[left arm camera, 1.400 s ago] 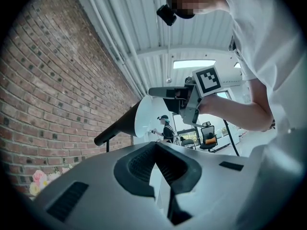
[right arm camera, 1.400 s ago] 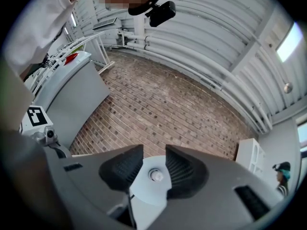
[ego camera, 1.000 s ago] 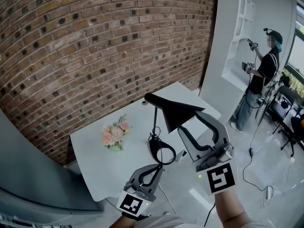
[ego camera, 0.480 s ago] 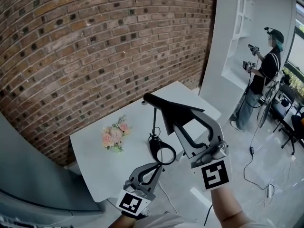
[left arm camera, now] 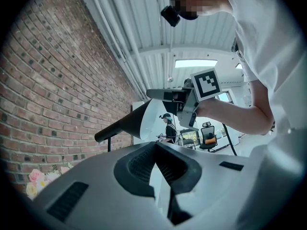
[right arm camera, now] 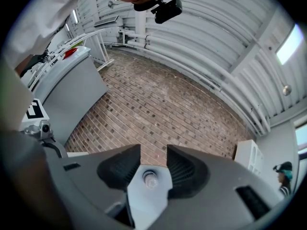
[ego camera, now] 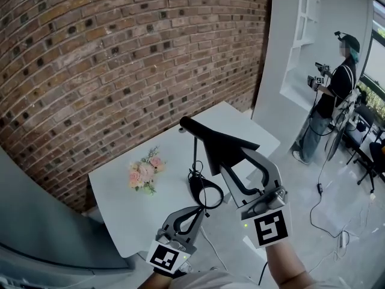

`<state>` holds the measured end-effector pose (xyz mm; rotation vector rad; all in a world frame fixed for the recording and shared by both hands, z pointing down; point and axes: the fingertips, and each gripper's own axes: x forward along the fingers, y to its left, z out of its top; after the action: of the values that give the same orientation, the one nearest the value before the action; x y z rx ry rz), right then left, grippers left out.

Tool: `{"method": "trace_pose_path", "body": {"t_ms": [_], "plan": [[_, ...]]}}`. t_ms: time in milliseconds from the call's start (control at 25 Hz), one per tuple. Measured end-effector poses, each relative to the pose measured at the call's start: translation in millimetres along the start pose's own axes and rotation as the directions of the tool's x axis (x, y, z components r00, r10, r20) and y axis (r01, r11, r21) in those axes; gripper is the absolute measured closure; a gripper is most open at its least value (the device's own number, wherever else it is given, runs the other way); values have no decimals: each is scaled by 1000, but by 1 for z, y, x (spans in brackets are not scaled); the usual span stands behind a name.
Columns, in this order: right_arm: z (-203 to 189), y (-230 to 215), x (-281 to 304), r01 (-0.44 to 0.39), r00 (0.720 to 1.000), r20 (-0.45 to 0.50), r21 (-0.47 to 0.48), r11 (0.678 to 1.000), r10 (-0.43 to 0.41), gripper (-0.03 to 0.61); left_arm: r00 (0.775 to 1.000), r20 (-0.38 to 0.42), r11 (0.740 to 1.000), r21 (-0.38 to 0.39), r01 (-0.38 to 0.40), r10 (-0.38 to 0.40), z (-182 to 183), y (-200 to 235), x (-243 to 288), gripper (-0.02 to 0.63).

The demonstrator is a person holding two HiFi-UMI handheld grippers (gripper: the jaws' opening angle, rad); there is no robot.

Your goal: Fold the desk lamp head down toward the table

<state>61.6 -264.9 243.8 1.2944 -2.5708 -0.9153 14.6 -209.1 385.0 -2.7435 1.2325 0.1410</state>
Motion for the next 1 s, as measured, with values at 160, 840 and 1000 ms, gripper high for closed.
{"method": "trace_pose_path", "body": {"t_ms": [160, 840, 1000], "plan": [[-3, 2, -3, -3, 1000, -3, 2, 1000, 3, 403, 1000, 2, 1000, 4, 5, -5, -1, -2, 1, 606], [-16, 13, -11, -14, 999, -29, -11, 1000, 13, 402, 1000, -17, 1000, -10, 13, -13, -7, -4, 1, 606], [-18, 15, -12, -12, 999, -32, -5, 1000, 12, 402, 1000, -20, 1000, -19, 9, -10, -8, -2, 0, 606]]}}
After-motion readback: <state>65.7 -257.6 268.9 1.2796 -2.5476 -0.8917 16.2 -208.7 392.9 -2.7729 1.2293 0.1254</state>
